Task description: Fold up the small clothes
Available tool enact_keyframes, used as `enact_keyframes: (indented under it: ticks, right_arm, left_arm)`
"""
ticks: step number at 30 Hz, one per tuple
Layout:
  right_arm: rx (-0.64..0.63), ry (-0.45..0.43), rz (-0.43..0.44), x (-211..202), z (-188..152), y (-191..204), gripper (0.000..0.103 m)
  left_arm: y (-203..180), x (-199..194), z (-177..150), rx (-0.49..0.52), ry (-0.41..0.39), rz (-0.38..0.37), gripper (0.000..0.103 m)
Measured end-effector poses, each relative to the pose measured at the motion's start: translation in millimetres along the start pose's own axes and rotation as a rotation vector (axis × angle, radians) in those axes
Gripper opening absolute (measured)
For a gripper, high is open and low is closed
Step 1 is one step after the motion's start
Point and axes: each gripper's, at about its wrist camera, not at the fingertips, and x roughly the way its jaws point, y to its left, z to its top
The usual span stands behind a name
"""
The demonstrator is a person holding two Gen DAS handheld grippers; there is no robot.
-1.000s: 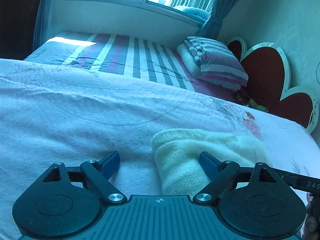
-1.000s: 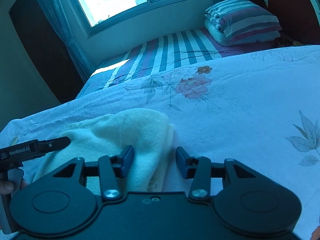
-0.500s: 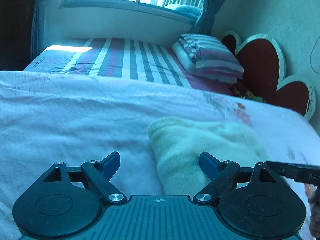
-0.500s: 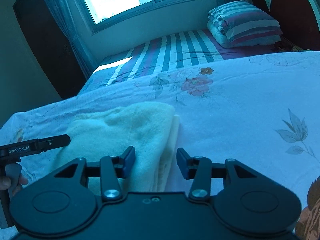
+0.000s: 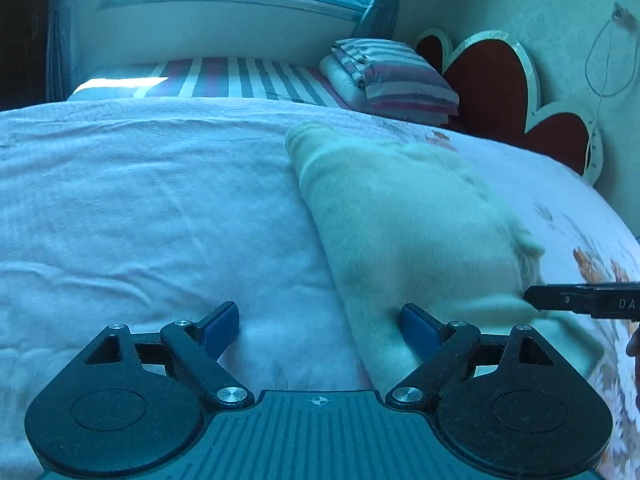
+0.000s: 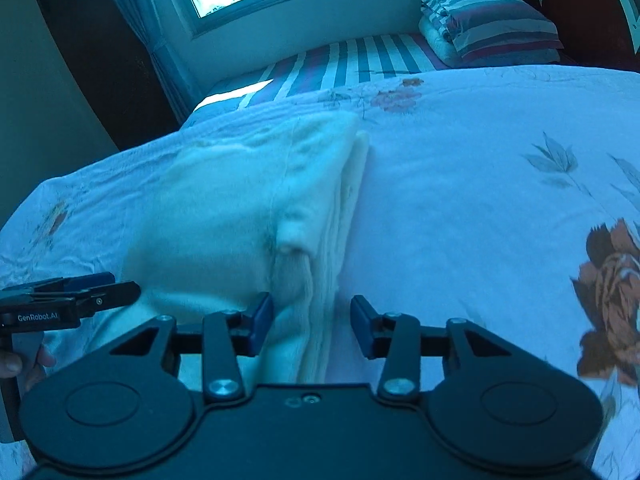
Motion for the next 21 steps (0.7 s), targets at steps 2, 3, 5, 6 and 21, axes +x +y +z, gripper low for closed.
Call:
enact_keyframes:
  ticks: [2,3,5,6,21]
  right_arm:
    - [0.005,-0.002,-0.009,-8.2,-10.1,2.0,0.042]
    - [0.013,0.001,-0.012,-13.4,-13.7,2.6,0.042]
    - [0.021,-0.014,-0.011,-26.1,-19.2,5.7,0.044]
    - [0.026,-0.022,-0.006,-30.6,-21.5,6.9,0.044]
    - [0.01,-0.002,-0.01,-32.9,-44.5,5.8,0.041]
  left_arm:
    - [-2.3,-14.8,-9.3,0.018,0.017,-0.012,0.087]
    - [-2.5,-22.6,-13.7,0.016,0.023,-0.013,0.087]
    - [-3.9,-39.2,-21.1,0.011,0.015,-0.046,0.087]
    - [-5.4,-44.7,-23.9,0.008,0.009,-0.067,0.087]
    - [-13.9,-58.7,-42.5,0.067,0.007,-0.021,0.087]
